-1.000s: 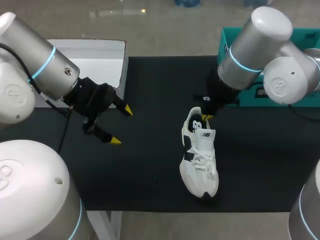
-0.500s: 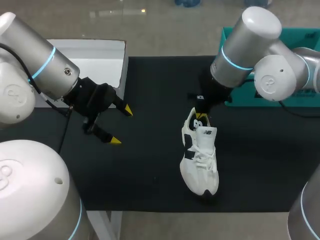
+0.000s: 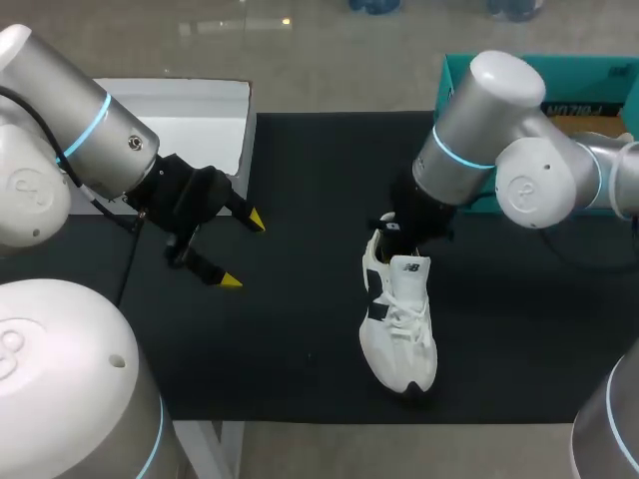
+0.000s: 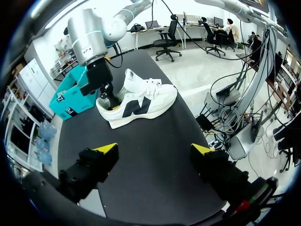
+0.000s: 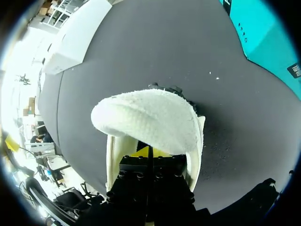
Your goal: Take the shoe out of the shoebox, open the shoe tongue, remove and reinsert the insole, then place the shoe into the shoebox
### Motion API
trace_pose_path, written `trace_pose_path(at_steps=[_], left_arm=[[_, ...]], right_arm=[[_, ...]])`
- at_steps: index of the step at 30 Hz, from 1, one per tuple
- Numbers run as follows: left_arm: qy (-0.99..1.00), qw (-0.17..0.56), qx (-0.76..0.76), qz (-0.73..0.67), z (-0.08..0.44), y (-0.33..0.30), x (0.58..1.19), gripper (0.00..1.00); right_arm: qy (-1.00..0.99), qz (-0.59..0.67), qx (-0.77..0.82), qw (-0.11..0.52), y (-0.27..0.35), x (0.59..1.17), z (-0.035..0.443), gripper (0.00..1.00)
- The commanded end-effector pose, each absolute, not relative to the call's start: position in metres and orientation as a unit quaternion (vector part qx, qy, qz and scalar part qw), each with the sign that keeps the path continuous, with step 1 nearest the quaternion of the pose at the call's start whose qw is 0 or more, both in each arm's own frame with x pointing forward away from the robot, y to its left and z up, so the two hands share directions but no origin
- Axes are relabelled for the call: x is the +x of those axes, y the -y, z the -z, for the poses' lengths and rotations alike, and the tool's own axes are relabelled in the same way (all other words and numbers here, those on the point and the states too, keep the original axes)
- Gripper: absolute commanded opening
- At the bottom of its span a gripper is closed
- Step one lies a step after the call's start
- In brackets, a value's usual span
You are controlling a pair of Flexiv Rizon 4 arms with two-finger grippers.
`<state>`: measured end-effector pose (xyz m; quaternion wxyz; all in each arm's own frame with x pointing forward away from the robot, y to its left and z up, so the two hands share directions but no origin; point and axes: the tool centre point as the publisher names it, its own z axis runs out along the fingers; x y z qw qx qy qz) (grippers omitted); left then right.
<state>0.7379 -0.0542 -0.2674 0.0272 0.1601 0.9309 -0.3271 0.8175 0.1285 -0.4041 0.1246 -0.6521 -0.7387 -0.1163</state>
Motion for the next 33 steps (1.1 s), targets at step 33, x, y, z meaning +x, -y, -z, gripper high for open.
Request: trace_pose_path(at_steps=[33], left_arm=[[-0.931, 0.027, 0.16, 0.325, 0.268, 0.055, 0.738, 1.0]], right_arm=[[0.717, 0.038, -0.677, 0.162, -0.128, 0.771, 0.368, 0.0]])
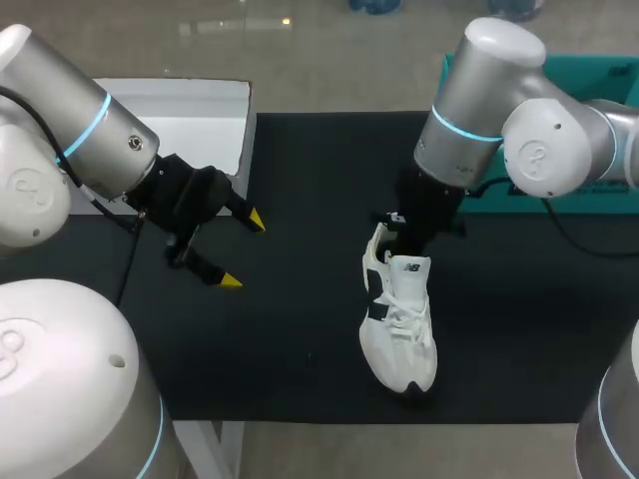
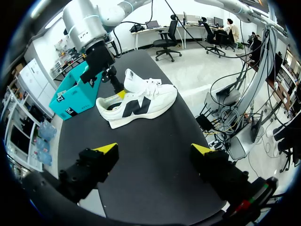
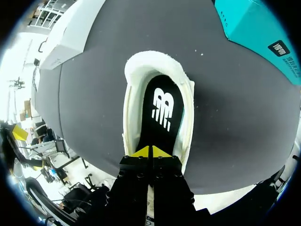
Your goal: Take the shoe out of the shoebox, open the shoe tongue, remove and reinsert the insole, then place the shoe into the shoebox
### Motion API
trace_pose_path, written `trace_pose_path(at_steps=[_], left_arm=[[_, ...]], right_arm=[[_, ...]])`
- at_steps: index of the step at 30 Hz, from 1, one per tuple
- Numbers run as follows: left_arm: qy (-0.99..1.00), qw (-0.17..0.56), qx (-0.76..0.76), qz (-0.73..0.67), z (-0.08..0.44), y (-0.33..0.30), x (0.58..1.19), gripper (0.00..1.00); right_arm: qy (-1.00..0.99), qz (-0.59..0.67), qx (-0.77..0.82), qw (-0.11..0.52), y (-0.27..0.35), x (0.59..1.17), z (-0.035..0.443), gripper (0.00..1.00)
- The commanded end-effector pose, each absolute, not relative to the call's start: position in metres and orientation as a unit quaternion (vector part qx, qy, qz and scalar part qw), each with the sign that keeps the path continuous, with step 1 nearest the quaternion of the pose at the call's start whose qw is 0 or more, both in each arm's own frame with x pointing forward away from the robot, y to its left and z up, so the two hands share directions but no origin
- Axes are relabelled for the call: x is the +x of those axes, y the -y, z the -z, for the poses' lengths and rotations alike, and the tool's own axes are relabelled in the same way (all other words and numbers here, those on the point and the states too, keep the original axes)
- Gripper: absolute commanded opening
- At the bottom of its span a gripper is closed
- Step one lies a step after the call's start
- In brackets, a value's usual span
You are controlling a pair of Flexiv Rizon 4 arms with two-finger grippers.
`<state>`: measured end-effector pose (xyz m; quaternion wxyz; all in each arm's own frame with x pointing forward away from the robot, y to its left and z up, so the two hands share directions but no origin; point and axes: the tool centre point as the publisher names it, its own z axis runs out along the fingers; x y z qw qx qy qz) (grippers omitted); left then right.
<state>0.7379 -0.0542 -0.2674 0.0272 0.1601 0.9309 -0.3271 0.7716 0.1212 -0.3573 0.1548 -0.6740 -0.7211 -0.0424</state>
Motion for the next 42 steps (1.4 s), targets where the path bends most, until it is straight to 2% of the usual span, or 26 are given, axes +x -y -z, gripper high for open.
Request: trace_pose_path(at_steps=[1, 4, 6, 8, 10, 12, 13, 14, 15, 22, 23, 24, 29, 34, 38, 39, 40, 41, 42], left_arm=[[-0.931, 0.027, 0.16, 0.325, 0.268, 0.055, 0.738, 1.0], [-0.931, 0.027, 0.16, 0.325, 0.268, 0.055, 0.738, 1.0], [-0.931, 0.027, 0.16, 0.325, 0.268, 0.055, 0.738, 1.0], [-0.931, 0.027, 0.16, 0.325, 0.268, 0.055, 0.738, 1.0], [-0.931, 0.027, 0.16, 0.325, 0.268, 0.055, 0.738, 1.0], [-0.931, 0.027, 0.16, 0.325, 0.268, 0.055, 0.738, 1.0], [-0.931, 0.027, 0.16, 0.325, 0.268, 0.055, 0.738, 1.0], [-0.931, 0.027, 0.16, 0.325, 0.268, 0.055, 0.738, 1.0], [-0.931, 0.027, 0.16, 0.325, 0.268, 0.055, 0.738, 1.0], [-0.931, 0.027, 0.16, 0.325, 0.268, 0.055, 0.738, 1.0], [-0.931, 0.027, 0.16, 0.325, 0.268, 0.055, 0.738, 1.0], [-0.931, 0.027, 0.16, 0.325, 0.268, 0.055, 0.738, 1.0], [-0.931, 0.027, 0.16, 0.325, 0.268, 0.055, 0.738, 1.0], [-0.931, 0.027, 0.16, 0.325, 0.268, 0.055, 0.738, 1.0], [-0.931, 0.027, 0.16, 0.325, 0.268, 0.055, 0.738, 1.0], [-0.931, 0.027, 0.16, 0.325, 0.268, 0.055, 0.738, 1.0], [-0.931, 0.027, 0.16, 0.325, 0.268, 0.055, 0.738, 1.0], [-0.931, 0.027, 0.16, 0.325, 0.268, 0.055, 0.738, 1.0], [-0.931, 0.027, 0.16, 0.325, 0.268, 0.055, 0.738, 1.0]], right_arm=[[0.715, 0.039, -0.678, 0.166, -0.128, 0.771, 0.369, 0.0], [0.715, 0.033, -0.676, 0.174, -0.129, 0.771, 0.369, 0.0], [0.717, 0.025, -0.674, 0.179, -0.129, 0.772, 0.369, 0.23], [0.713, 0.026, -0.674, 0.19, -0.129, 0.774, 0.372, 0.33], [0.711, 0.023, -0.675, 0.193, -0.128, 0.775, 0.372, 0.48], [0.709, 0.019, -0.676, 0.2, -0.127, 0.777, 0.373, 0.49], [0.71, 0.018, -0.675, 0.201, -0.127, 0.777, 0.373, 0.57], [0.711, 0.016, -0.673, 0.203, -0.127, 0.778, 0.372, 0.6], [0.711, 0.016, -0.673, 0.203, -0.127, 0.778, 0.371, 0.58], [0.726, 0.024, -0.662, 0.185, -0.131, 0.785, 0.357, 0.68], [0.727, 0.025, -0.662, 0.18, -0.13, 0.786, 0.355, 0.71], [0.728, 0.028, -0.662, 0.175, -0.129, 0.788, 0.353, 0.8], [0.734, 0.044, -0.663, 0.141, -0.122, 0.802, 0.327, 1.0], [0.732, 0.063, -0.67, 0.103, -0.105, 0.81, 0.289, 1.0], [0.738, 0.077, -0.663, 0.099, -0.101, 0.791, 0.264, 1.0], [0.738, 0.077, -0.663, 0.099, -0.1, 0.784, 0.26, 0.57], [0.739, 0.08, -0.662, 0.1, -0.101, 0.777, 0.257, 0.22], [0.74, 0.081, -0.66, 0.104, -0.1, 0.77, 0.257, 0.0], [0.74, 0.078, -0.659, 0.108, -0.099, 0.764, 0.257, 0.0]])
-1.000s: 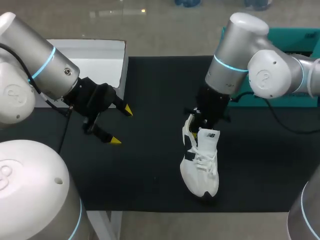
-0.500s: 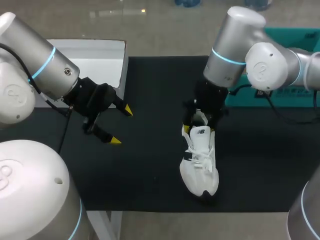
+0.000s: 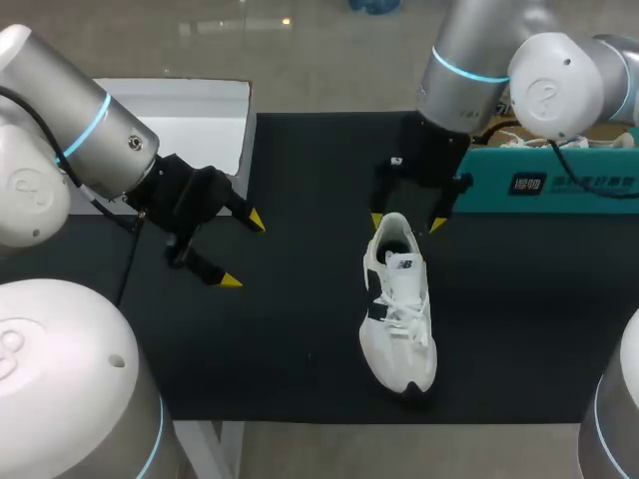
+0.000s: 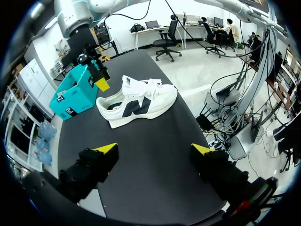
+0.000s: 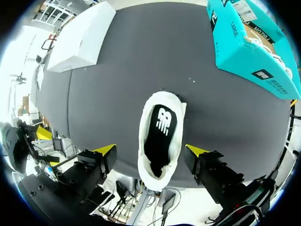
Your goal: Take the shoe out of the shoebox, open the shoe tongue, remove and reinsert the insole, then place the shoe into the shoebox
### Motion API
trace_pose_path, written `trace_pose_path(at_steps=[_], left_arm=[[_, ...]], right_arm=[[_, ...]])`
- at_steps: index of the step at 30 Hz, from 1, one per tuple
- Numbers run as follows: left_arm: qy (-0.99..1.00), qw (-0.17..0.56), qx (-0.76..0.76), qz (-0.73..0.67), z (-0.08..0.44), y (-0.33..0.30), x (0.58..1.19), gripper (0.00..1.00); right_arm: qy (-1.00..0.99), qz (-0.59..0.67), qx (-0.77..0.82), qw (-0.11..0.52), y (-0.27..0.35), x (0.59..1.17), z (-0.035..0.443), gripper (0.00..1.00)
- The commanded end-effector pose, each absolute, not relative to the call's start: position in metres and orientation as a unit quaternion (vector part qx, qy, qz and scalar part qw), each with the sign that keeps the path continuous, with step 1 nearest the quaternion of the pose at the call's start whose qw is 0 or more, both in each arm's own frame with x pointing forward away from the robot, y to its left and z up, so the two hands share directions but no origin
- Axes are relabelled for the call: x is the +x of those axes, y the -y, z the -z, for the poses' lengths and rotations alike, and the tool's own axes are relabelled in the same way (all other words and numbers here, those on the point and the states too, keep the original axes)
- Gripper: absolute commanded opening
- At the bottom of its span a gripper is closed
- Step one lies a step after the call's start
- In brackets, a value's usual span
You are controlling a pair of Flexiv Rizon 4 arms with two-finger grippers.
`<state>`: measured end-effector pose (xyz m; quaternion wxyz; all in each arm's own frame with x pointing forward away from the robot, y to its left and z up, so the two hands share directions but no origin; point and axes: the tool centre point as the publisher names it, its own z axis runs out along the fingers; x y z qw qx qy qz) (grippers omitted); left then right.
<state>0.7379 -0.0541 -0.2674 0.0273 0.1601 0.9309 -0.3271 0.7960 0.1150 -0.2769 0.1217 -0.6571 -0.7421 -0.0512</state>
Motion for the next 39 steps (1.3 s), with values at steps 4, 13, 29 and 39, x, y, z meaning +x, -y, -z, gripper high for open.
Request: trace_pose_path(at_steps=[4, 13, 29, 39], left_arm=[[-0.931, 0.027, 0.16, 0.325, 0.268, 0.055, 0.738, 1.0], [-0.931, 0.027, 0.16, 0.325, 0.268, 0.055, 0.738, 1.0], [-0.931, 0.027, 0.16, 0.325, 0.268, 0.055, 0.738, 1.0], [-0.931, 0.027, 0.16, 0.325, 0.268, 0.055, 0.738, 1.0]], right_arm=[[0.739, 0.063, -0.655, 0.142, -0.108, 0.738, 0.266, 0.0], [0.742, 0.039, -0.641, 0.191, -0.13, 0.716, 0.304, 0.0], [0.745, 0.048, -0.637, 0.193, -0.135, 0.74, 0.323, 0.0], [0.753, 0.048, -0.637, 0.158, -0.113, 0.738, 0.286, 0.0]])
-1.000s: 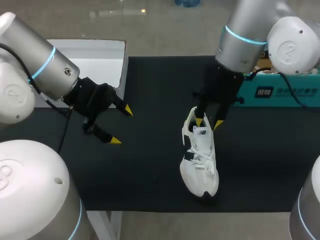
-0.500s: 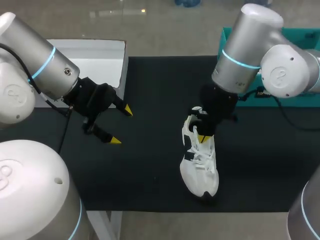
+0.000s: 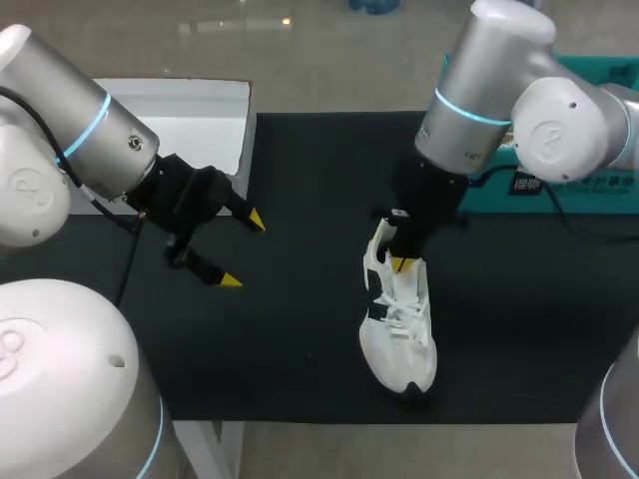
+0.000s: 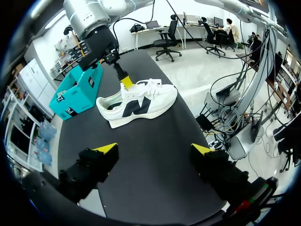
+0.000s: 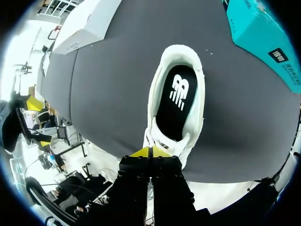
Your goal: Take the shoe out of the shoebox, open the shoe tongue, remove and reinsert the insole, then place the shoe into the shoebox
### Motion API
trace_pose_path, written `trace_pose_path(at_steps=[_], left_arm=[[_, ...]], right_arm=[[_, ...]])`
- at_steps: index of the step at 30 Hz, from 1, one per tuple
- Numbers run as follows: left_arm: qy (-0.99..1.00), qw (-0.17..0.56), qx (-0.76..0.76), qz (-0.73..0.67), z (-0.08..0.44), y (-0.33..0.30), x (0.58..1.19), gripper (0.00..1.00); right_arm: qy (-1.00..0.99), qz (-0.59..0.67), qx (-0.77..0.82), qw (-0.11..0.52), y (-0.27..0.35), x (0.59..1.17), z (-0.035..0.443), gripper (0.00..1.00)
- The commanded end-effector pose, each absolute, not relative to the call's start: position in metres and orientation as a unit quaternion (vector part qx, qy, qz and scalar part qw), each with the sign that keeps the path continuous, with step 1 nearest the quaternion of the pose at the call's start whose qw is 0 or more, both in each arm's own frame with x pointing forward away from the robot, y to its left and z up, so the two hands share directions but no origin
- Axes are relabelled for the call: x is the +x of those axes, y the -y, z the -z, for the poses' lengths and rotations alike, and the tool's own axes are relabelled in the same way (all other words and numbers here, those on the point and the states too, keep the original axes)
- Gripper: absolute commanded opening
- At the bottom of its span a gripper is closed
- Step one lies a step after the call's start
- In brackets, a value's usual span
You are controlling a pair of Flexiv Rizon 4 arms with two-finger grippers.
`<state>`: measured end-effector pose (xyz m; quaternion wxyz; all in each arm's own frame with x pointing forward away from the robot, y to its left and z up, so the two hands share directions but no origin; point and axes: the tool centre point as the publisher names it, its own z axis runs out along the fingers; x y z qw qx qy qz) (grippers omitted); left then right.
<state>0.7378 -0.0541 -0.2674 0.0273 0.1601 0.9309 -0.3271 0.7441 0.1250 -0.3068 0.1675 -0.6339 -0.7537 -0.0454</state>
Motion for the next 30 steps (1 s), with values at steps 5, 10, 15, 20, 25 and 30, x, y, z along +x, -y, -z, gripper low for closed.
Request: trace_pose_path(at_steps=[5, 10, 15, 20, 25, 30], left_arm=[[-0.931, 0.027, 0.16, 0.325, 0.268, 0.055, 0.738, 1.0], [-0.931, 0.027, 0.16, 0.325, 0.268, 0.055, 0.738, 1.0], [-0.931, 0.027, 0.16, 0.325, 0.268, 0.055, 0.738, 1.0], [-0.931, 0.027, 0.16, 0.325, 0.268, 0.055, 0.738, 1.0], [-0.931, 0.027, 0.16, 0.325, 0.268, 0.055, 0.738, 1.0], [-0.931, 0.027, 0.16, 0.325, 0.268, 0.055, 0.738, 1.0]], right_arm=[[0.755, 0.057, -0.637, 0.146, -0.103, 0.742, 0.28, 0.0], [0.81, 0.08, -0.557, 0.164, -0.095, 0.764, 0.279, 0.0], [0.907, 0.059, -0.387, 0.153, -0.099, 0.771, 0.277, 0.0], [0.884, 0.058, -0.439, 0.148, -0.098, 0.778, 0.265, 1.0], [0.884, 0.058, -0.439, 0.148, -0.098, 0.778, 0.265, 1.0], [0.884, 0.058, -0.439, 0.148, -0.098, 0.778, 0.265, 1.0]])
